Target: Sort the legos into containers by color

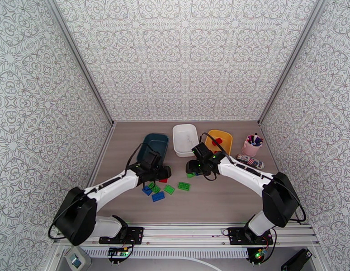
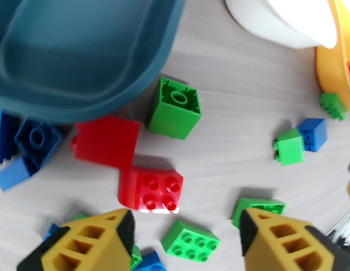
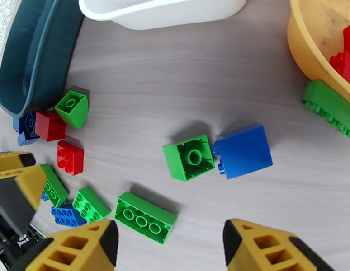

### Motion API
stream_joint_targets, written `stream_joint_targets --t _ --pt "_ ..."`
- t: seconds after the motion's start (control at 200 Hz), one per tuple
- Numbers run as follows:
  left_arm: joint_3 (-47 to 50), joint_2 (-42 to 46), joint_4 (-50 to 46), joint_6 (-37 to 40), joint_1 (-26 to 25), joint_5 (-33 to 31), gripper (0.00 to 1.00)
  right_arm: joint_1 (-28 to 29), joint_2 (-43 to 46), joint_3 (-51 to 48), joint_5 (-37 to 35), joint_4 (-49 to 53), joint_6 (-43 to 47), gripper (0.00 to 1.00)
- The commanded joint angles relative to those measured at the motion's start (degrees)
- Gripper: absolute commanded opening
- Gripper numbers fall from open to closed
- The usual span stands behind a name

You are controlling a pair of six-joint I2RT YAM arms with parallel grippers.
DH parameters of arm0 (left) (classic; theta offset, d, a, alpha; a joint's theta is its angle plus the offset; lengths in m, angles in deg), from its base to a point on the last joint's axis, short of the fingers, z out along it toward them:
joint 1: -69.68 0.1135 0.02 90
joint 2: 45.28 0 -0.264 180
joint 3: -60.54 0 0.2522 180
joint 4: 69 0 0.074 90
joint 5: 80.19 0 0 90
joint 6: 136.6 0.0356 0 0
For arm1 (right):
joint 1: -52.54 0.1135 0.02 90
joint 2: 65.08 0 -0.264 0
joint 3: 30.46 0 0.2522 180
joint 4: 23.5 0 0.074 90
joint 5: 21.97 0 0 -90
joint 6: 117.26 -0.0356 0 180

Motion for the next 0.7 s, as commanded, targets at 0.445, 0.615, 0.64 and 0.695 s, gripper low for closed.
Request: stream_joint_targets --t 0.445,0.615,0.64,0.695 --pt "-8.7 -17.2 -6.5 7.9 -4.1 -7.8 0.7 -1.0 6.0 -5.6 -1.0 -1.3 -0.5 0.67" --pt "-8.8 -16.9 -4.8 6.5 -5.4 -5.2 0.76 -1.2 5.7 -5.5 -0.7 -1.4 -0.3 0.68" --pt "-9.0 -16.9 -4.4 6.1 -5.6 -4.5 0.77 -1.2 5.7 -5.5 -0.6 -1.5 -0.3 0.68" --pt "-9.6 -17.1 -3.4 5.2 -6.1 -3.1 0.77 -1.2 5.6 -5.5 -0.5 -1.6 -0.3 0.68"
